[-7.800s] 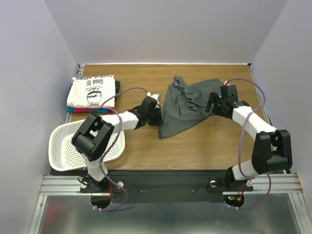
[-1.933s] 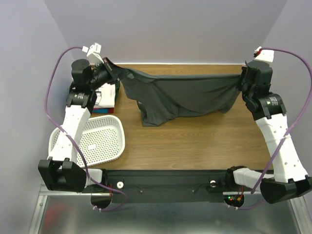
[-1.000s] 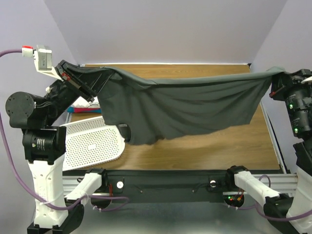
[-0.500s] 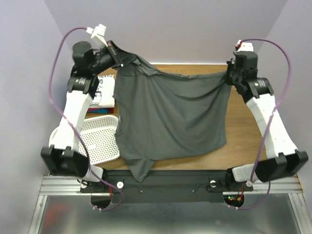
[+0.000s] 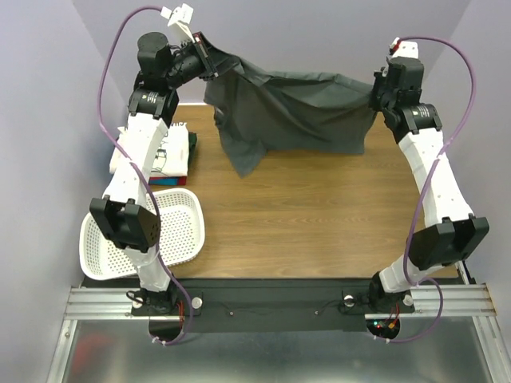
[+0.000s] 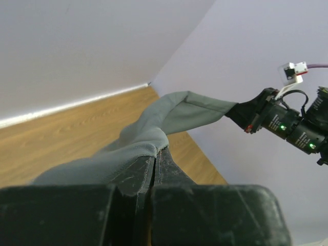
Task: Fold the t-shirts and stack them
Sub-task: Flatten the tshirt out
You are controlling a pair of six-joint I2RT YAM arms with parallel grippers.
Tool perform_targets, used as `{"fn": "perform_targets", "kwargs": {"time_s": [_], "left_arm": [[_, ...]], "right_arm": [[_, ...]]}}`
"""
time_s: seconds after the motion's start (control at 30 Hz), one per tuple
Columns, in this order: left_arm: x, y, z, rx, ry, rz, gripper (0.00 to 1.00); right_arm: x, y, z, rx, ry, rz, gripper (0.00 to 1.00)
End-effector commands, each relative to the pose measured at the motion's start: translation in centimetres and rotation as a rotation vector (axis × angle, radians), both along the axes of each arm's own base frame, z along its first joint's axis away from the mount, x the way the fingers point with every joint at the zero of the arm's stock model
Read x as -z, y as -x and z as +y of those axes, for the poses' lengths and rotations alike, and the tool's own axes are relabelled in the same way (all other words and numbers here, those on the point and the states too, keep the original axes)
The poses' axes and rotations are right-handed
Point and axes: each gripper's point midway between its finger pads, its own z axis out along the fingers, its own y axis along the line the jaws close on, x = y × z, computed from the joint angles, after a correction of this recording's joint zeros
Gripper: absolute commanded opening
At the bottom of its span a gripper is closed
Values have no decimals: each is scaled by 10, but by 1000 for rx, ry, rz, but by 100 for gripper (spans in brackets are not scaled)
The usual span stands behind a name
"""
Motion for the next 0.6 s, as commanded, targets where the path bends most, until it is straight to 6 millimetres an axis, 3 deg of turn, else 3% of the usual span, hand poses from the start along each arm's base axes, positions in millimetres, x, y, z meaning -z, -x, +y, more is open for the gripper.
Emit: {"fn": "perform_targets", "kwargs": {"time_s": [0.0,0.03,0.07,0.13,0.17,0.2,0.23,0.27,0.3,0.4,0.43,0.57], "left_arm": [[-79,57,-5,52,6,-260,0],[-80,63,-7,56,5,-266,0],[-73,66,-10,59,0,-250,0],[-79,88,-14,71,3,-267,0],[-64,89,-16,77,-4,-227,0],[-70,106,-15,78,1,-242,0],[-69,111,-14,64,2,-237,0],[-52,115,-18,69,-10,-200,0],[-61,131,-11,49,-1,-224,0],[-62,157,-2,23,11,-233,0],[-54,160,1,6,7,-202,0],[-71,192,17,-27,29,-237,0]], "right_arm": [[-70,26,-2,-33,2,-192,0],[-65,31,-1,-40,6,-181,0],[-69,38,-1,-45,4,-191,0],[-82,61,-3,-57,4,-228,0],[-76,67,-4,-56,4,-219,0],[-92,88,-5,-63,-1,-266,0],[-95,97,-6,-64,-4,-280,0],[-89,105,-6,-67,-9,-273,0],[-105,128,-9,-64,-23,-329,0],[-116,155,-7,-83,-51,-371,1],[-124,171,-7,-93,-63,-397,0],[-139,198,-6,-114,-85,-432,0]]}}
